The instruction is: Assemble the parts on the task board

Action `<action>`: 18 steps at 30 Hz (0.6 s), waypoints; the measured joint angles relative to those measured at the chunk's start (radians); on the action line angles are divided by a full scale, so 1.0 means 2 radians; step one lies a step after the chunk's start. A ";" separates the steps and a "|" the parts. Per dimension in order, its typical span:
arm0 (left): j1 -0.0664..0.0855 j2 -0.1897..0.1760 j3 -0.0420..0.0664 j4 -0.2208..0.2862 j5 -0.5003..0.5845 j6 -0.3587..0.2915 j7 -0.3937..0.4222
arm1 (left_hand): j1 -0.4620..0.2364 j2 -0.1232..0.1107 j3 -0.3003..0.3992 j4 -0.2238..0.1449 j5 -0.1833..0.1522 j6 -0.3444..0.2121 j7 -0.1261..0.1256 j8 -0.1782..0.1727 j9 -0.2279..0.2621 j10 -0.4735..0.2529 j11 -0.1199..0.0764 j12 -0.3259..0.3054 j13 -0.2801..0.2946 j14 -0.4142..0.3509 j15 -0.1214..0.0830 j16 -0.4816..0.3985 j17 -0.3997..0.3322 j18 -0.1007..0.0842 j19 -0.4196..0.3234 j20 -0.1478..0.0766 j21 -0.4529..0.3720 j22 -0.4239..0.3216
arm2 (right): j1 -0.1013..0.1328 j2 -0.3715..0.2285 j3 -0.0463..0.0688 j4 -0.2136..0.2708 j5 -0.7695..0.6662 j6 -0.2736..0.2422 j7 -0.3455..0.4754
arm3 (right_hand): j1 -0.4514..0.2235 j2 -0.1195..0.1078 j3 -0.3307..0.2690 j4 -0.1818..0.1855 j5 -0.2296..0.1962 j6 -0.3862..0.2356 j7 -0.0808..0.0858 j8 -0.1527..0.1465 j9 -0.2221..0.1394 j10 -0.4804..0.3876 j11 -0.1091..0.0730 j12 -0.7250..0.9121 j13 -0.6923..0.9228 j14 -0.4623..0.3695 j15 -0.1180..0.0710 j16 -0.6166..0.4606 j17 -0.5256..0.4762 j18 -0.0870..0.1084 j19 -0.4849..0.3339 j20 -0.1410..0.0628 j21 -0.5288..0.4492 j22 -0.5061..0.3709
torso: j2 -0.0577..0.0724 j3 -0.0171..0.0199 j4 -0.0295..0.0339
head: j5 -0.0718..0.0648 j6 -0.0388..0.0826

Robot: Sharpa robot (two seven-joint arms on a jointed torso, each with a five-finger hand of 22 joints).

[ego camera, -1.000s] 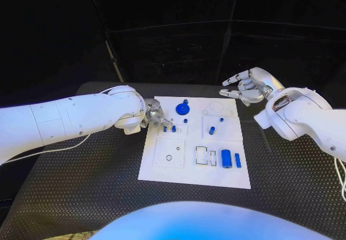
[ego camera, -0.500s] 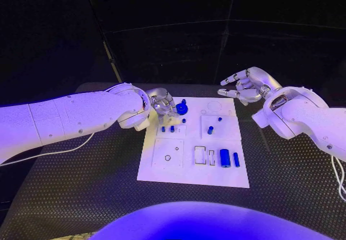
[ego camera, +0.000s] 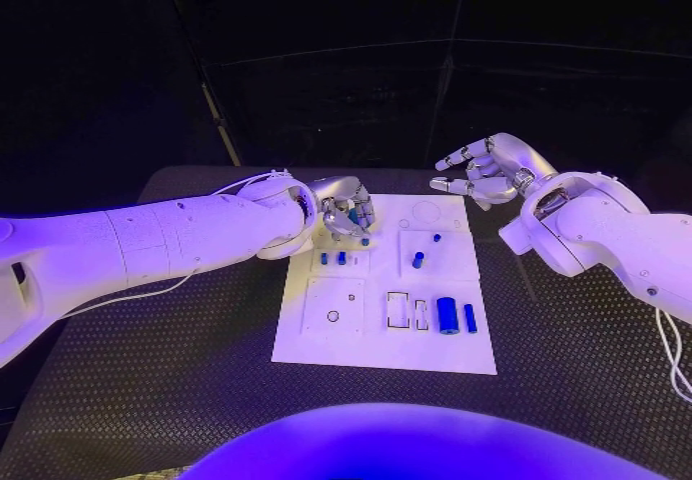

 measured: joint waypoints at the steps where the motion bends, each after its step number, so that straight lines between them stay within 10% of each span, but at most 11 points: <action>1: 0.000 0.002 0.000 -0.003 -0.009 0.001 0.001 | -0.002 -0.002 0.000 0.000 0.000 0.002 0.000 -0.004 -0.003 0.000 0.000 -0.004 -0.005 0.009 0.000 0.016 0.018 0.000 0.011 0.000 0.022 0.021 | 0.000 0.000 0.000 0.000 0.000 0.000 0.000 | 0.000 0.000 0.000 0.000 0.000 0.000 0.000 0.000 0.000 0.000 0.000 0.000 0.000 0.000 0.000 0.000 0.000 0.000 0.000 0.000 0.000 0.000 | 0.000 0.0000 0.0000 | 0.000 0.000; 5: -0.002 0.011 -0.001 -0.014 -0.041 0.008 0.003 | -0.010 -0.010 -0.008 0.001 0.000 0.008 -0.001 -0.019 -0.013 0.000 0.000 -0.019 -0.020 0.022 0.000 0.053 0.055 -0.008 0.042 -0.001 0.093 0.092 | 0.000 0.003 0.000 0.000 0.000 0.000 0.000 | 0.000 0.000 0.000 0.000 0.000 0.000 0.000 0.000 0.000 0.000 0.000 0.000 0.000 0.000 0.000 0.000 0.000 0.000 0.000 0.000 0.000 0.000 | 0.000 -0.0001 0.0000 | 0.000 0.000; 18: -0.007 0.033 -0.002 -0.044 -0.082 0.027 -0.002 | -0.004 -0.004 -0.009 -0.002 0.000 0.023 -0.005 -0.029 -0.017 0.001 -0.001 -0.028 -0.034 0.022 0.000 0.055 0.042 -0.008 0.052 -0.003 0.128 0.128 | 0.000 0.006 0.000 -0.001 0.000 0.000 0.001 | 0.000 0.000 0.000 0.000 0.000 0.000 0.000 0.000 0.000 0.000 0.000 0.000 0.000 0.000 0.000 0.000 0.000 0.000 0.000 0.000 0.000 0.000 | 0.000 -0.0003 0.0003 | -0.002 0.000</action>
